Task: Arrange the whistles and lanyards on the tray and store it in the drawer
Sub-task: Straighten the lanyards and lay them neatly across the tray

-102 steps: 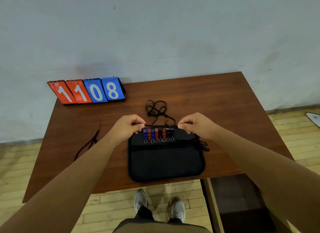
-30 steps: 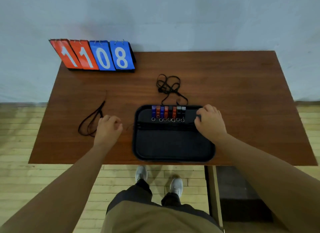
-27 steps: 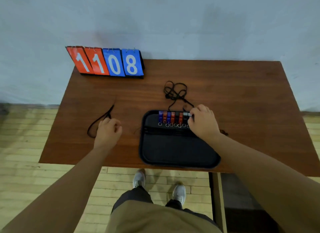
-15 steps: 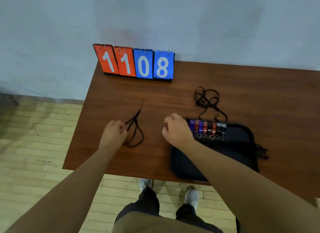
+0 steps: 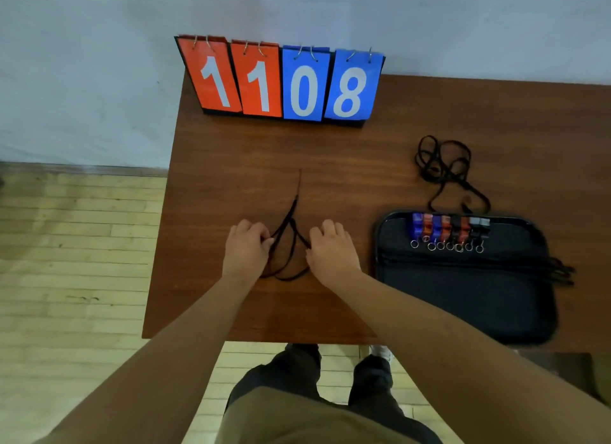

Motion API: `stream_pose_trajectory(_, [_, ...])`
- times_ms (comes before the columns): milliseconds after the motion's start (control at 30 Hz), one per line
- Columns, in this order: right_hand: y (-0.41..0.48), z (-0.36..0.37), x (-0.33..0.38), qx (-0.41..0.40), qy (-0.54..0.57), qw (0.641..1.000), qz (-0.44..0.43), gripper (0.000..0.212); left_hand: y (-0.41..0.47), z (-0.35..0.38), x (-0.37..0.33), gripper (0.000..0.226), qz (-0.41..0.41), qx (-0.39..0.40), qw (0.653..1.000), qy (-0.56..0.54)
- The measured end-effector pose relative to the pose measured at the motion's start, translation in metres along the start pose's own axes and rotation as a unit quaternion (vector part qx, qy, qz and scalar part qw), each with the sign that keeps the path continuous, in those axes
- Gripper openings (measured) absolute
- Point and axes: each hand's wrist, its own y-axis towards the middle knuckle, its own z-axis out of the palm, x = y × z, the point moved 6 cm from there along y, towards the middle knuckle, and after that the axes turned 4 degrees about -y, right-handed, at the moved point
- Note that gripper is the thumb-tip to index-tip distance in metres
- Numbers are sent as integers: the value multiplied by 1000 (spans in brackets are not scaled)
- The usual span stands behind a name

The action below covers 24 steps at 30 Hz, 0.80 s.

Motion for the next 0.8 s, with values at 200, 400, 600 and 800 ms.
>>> stream_pose_trajectory(200, [-2, -21, -27, -7, 159, 984, 82, 10, -2, -18, -2, 12, -92, 12, 983, -159])
stream_pose_trajectory(400, [-28, -101, -73, -82, 346, 928, 110, 6, -14, -41, -11, 8, -152, -14, 957, -248])
stream_pose_trajectory(600, [-64, -171, -82, -68, 411, 909, 15, 5, -33, -69, -78, 28, -73, -51, 973, -214])
stream_pose_trajectory(800, [-114, -221, -95, -83, 527, 845, -38, 11, -68, -100, -205, 59, 68, 43, 920, -383])
